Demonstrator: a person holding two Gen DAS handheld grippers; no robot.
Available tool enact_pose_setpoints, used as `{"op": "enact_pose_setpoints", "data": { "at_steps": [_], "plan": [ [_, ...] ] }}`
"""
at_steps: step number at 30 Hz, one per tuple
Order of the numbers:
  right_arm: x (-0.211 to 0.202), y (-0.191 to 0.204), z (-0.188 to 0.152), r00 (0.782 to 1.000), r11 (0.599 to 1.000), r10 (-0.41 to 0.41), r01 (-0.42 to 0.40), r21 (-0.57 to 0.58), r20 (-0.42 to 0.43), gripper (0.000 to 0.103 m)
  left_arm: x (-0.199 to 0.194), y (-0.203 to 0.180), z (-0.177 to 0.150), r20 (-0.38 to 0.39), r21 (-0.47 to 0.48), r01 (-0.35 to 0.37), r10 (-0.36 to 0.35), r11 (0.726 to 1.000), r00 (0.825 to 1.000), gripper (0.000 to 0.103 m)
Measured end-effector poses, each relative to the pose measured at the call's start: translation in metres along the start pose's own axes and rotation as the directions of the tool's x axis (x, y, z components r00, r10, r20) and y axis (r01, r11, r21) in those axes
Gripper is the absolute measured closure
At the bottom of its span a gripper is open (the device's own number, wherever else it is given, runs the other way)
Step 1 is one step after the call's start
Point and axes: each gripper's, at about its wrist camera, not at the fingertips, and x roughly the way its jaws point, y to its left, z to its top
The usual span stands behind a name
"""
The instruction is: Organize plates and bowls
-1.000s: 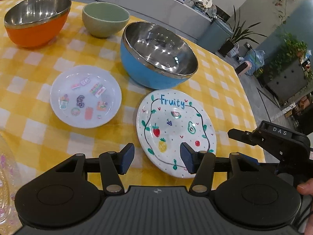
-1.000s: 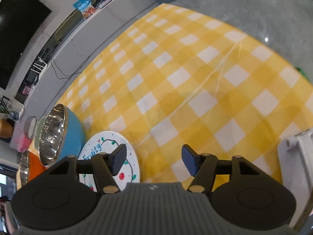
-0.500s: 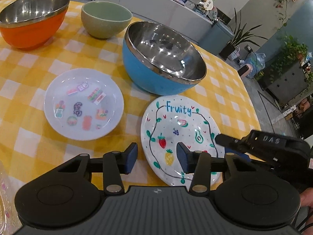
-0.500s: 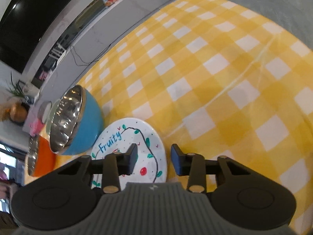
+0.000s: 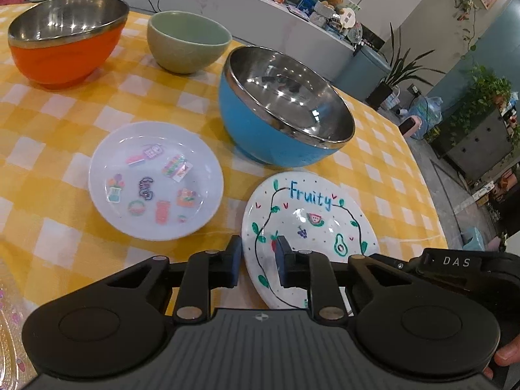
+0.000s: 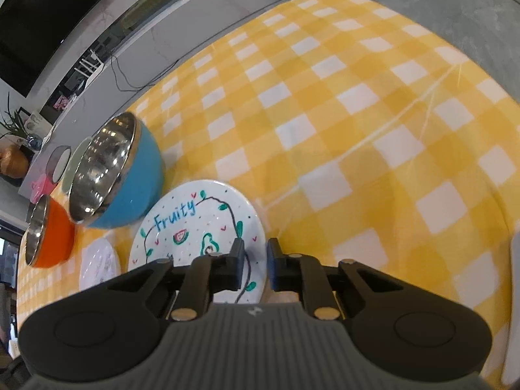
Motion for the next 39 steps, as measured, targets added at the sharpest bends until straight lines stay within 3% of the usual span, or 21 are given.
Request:
{"op": "enact_pose_setpoints", "data": {
  "at_steps": [2, 5, 9, 13, 14, 16, 19, 39],
  "plan": [
    [0.000, -0.002, 0.000, 1.000, 1.000, 0.010, -0.010, 0.013, -0.004, 0.089, 0.001, 0.002, 0.000, 0.006, -0.014, 0.008, -0.008, 1.000, 1.000, 0.079],
    [0.002, -0.007, 0.004, 0.999, 0.998, 0.052, -0.051, 0.046, -0.012, 0.080, 0.002, 0.002, 0.001, 0.018, -0.042, 0.012, -0.012, 0.999, 1.000, 0.075],
    [0.003, -0.010, 0.004, 0.997, 0.995, 0.081, -0.080, 0.058, -0.004, 0.078, 0.002, 0.004, 0.001, 0.033, -0.045, 0.014, -0.013, 0.999, 0.999, 0.071],
    [0.002, -0.007, 0.002, 0.997, 0.996, 0.079, -0.080, 0.037, 0.012, 0.078, 0.003, 0.002, 0.000, 0.036, -0.039, 0.011, -0.010, 0.999, 0.999, 0.075],
    [0.003, -0.004, 0.002, 0.998, 0.997, 0.069, -0.070, 0.013, 0.013, 0.078, 0.003, 0.000, 0.000, 0.037, -0.026, 0.003, -0.002, 1.000, 0.999, 0.081],
    [0.003, 0.000, 0.001, 0.999, 0.999, 0.036, -0.036, -0.024, 0.015, 0.092, 0.003, -0.003, 0.000, 0.034, -0.006, -0.016, 0.016, 1.000, 0.999, 0.083],
    [0.002, -0.002, 0.001, 1.000, 1.000, 0.017, -0.017, -0.019, 0.013, 0.093, 0.003, -0.003, 0.001, 0.029, 0.000, -0.028, 0.028, 1.000, 0.999, 0.090],
    [-0.020, -0.010, -0.027, 0.998, 0.999, 0.045, -0.044, 0.029, -0.037, 0.094, -0.040, 0.001, -0.018, 0.052, 0.000, -0.007, 0.007, 1.000, 0.999, 0.092]
  ]
}}
